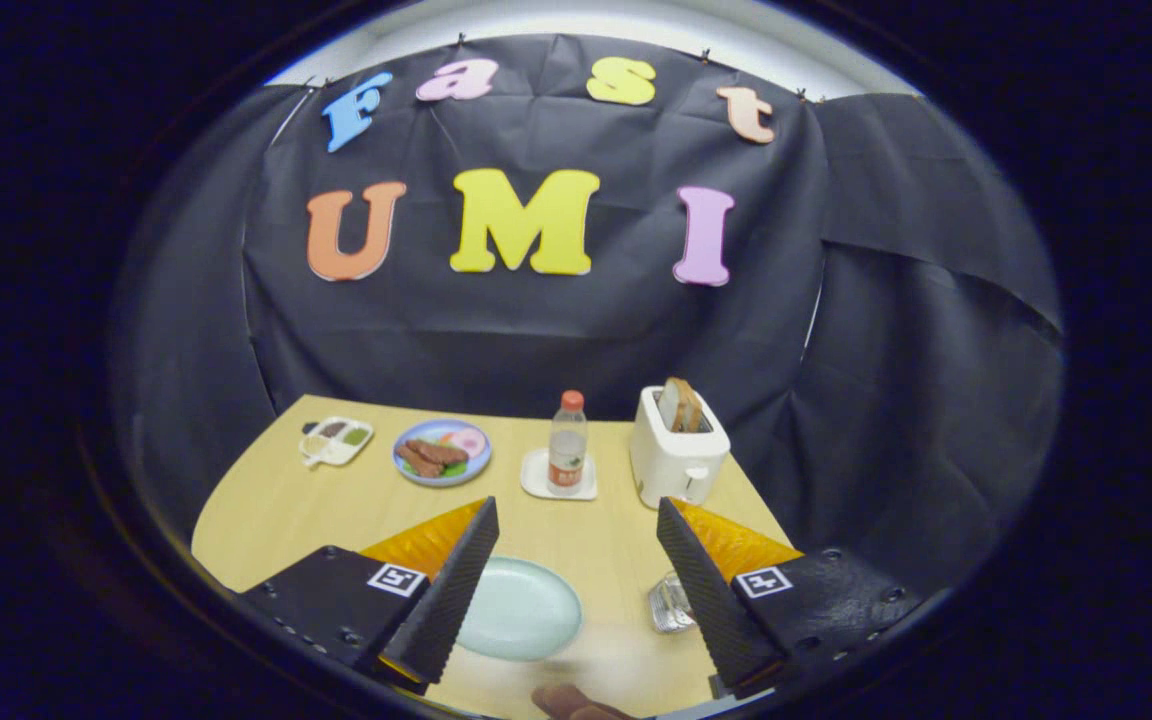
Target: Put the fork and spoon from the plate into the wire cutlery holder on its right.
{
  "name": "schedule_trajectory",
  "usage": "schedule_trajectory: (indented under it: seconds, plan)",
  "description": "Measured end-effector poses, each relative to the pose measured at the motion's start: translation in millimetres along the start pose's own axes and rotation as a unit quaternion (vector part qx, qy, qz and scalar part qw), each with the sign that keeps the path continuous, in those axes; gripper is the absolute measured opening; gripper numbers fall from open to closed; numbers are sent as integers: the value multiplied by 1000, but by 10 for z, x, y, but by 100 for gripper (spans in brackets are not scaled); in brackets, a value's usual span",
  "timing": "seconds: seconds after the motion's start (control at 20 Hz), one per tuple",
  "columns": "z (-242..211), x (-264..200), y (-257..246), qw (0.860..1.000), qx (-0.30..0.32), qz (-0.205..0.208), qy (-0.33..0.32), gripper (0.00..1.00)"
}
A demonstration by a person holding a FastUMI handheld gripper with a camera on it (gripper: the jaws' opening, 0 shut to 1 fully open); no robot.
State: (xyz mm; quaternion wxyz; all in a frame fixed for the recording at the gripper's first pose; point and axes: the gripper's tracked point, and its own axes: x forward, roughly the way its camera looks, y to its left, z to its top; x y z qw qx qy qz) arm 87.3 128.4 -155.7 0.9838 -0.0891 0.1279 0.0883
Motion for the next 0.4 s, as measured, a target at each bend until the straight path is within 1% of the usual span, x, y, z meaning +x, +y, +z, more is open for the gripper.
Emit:
schedule_trajectory:
  seconds: [0.15,0.2,0.3,0.4]
  plan:
    - [279,-253,138,998,10,12,-64,96]
    - [330,-325,186,997,14,21,-80,96]
    - [449,-470,217,994,22,23,-100,96]
    - [587,-628,254,992,22,19,-124,96]
